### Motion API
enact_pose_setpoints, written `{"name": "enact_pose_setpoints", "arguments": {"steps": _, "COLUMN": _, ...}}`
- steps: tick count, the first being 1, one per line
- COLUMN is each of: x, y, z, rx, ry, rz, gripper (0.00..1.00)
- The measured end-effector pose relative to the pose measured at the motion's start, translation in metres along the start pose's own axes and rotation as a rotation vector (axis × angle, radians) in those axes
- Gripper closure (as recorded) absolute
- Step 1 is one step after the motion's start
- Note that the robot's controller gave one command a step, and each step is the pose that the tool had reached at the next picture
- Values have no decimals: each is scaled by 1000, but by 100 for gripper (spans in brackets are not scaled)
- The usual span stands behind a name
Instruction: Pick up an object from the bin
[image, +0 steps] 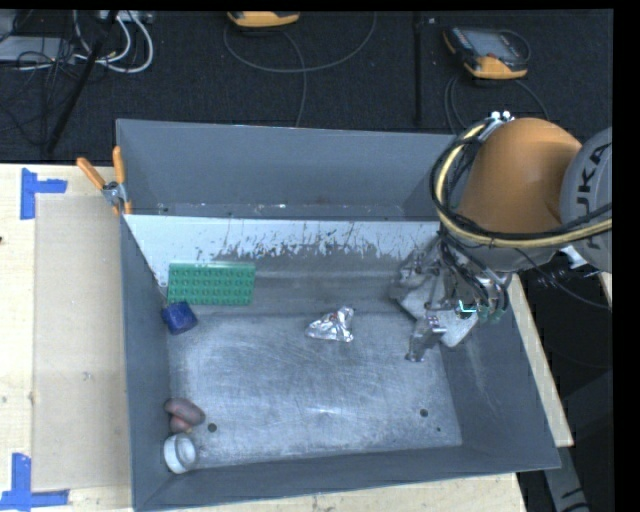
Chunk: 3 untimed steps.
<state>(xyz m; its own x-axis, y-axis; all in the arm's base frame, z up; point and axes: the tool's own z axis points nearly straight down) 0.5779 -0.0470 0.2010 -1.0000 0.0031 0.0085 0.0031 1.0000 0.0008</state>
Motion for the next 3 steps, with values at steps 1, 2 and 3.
{"name": "enact_pose_setpoints", "arguments": {"steps": 1, "x": -18, "y": 49, "z": 110, "rx": -2, "ry": -8, "rz": 169, "gripper": 0}}
{"name": "enact_pose_setpoints", "arguments": {"steps": 2, "x": -18, "y": 48, "z": 107, "rx": 0, "ry": -10, "rz": 167, "gripper": 100}}
{"name": "enact_pose_setpoints", "arguments": {"steps": 3, "x": -22, "y": 59, "z": -54, "rx": -1, "ry": -18, "rz": 137, "gripper": 100}}
